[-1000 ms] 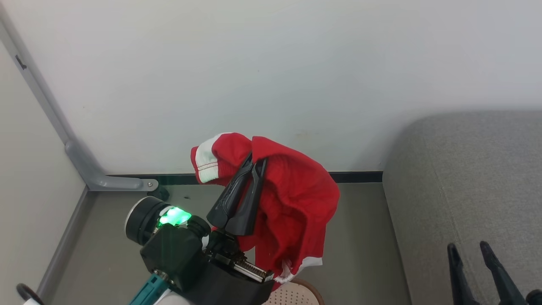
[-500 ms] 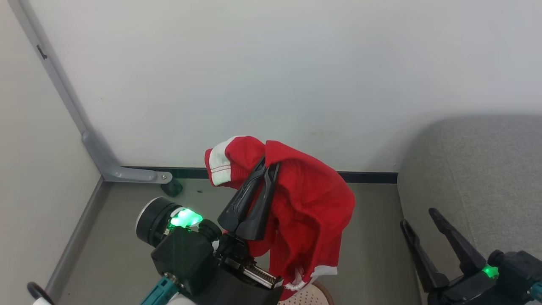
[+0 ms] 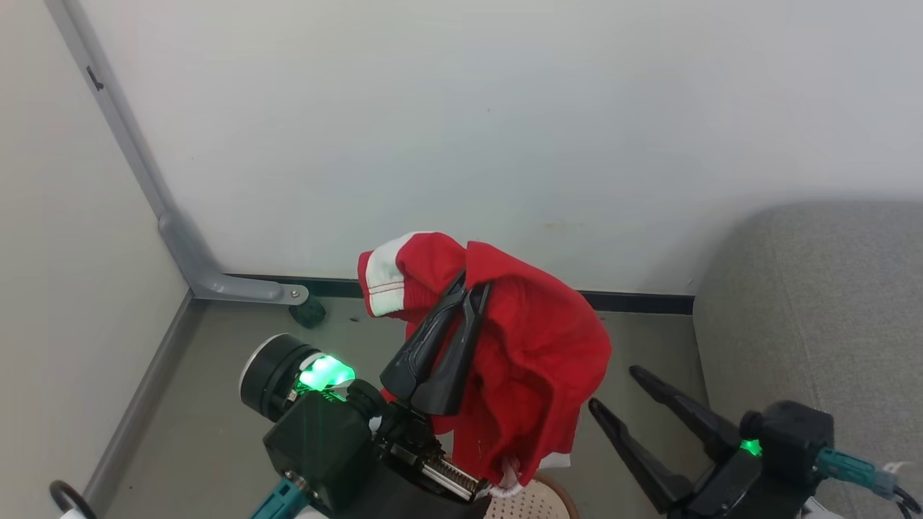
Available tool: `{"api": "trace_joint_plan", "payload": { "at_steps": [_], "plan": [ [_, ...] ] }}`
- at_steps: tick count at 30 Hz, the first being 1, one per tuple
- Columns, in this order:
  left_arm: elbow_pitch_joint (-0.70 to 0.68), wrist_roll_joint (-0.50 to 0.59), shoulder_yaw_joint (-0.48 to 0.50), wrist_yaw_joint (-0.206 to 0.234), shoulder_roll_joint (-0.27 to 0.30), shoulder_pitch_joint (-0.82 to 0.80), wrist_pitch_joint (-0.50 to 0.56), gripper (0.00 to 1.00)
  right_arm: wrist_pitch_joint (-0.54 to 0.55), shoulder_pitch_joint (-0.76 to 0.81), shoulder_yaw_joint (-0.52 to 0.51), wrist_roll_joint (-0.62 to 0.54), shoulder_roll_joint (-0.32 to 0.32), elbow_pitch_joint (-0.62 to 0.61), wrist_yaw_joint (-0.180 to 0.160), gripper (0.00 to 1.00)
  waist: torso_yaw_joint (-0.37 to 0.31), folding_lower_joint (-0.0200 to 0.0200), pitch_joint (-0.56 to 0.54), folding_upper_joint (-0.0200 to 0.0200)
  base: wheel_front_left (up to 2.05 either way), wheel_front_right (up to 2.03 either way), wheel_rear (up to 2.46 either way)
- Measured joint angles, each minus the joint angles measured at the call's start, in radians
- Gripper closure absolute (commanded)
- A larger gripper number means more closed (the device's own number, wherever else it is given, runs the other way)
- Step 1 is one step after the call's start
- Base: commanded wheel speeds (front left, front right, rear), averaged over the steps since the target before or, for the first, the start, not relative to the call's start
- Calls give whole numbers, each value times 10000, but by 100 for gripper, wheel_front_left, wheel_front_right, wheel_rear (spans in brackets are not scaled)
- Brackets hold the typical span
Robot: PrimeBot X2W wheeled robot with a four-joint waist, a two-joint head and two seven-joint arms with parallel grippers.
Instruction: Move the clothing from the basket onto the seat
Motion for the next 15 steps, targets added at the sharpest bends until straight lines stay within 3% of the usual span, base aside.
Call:
{"api": "trace_joint_plan", "payload": {
  "at_steps": [6, 15],
  "plan": [
    [-221, 0, -290, -132, -10, -36, 31, 100, -2, -1000, 1490, 769, -658, -353, 0, 0, 162, 0, 34, 0, 0, 0, 0],
    [-554, -4, -360, -253, 10, -47, 33, 100, -75, -2102, 2976, 1507, -859, -581, 0, 0, 375, 0, 66, 0, 0, 0, 0]
  ]
}}
